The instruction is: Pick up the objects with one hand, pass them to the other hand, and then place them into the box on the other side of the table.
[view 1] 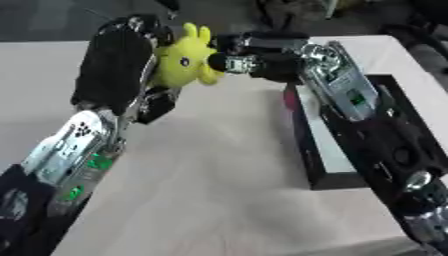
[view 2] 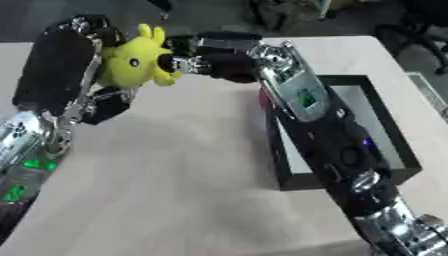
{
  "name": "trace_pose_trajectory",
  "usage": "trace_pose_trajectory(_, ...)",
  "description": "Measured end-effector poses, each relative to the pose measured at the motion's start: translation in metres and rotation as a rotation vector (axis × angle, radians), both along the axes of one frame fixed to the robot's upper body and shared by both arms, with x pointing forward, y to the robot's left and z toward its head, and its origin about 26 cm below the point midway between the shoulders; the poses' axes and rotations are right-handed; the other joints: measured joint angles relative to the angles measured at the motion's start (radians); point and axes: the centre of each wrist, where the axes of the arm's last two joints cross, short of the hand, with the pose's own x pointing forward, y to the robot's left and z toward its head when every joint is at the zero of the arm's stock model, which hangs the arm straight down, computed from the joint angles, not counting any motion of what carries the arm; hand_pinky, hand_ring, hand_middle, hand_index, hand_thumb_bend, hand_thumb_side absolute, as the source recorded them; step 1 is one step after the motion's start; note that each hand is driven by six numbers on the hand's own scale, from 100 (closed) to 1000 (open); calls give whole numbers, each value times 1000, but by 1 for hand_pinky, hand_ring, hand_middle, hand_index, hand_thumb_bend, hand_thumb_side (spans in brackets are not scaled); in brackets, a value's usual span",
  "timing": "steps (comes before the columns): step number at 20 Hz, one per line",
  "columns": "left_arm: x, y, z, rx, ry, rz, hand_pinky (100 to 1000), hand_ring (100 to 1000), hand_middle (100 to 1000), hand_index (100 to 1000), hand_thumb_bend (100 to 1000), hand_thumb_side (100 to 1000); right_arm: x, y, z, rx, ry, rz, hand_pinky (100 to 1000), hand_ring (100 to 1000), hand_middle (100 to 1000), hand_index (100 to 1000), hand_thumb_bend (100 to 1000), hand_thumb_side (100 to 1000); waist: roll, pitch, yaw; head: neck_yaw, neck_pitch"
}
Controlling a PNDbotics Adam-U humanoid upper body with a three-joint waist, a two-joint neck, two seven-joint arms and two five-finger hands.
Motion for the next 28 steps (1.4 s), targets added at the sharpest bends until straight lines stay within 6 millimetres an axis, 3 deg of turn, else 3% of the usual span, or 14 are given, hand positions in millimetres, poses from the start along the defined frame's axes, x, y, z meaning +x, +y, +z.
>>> trace_pose_trajectory(15,-4,-12,2,-3,0,-19,655,551,450,467,285,100,0,2,1,-11,7,6,1000,1000,1000,1000,100,739,-6,0,0,-1,0)
trace_pose_trajectory(28,-7,-20,4,9,-13,-52,654,554,453,473,288,100,2,6,2,-21,33,0,1000,1000,1000,1000,100,812,-6,0,7,-8,0)
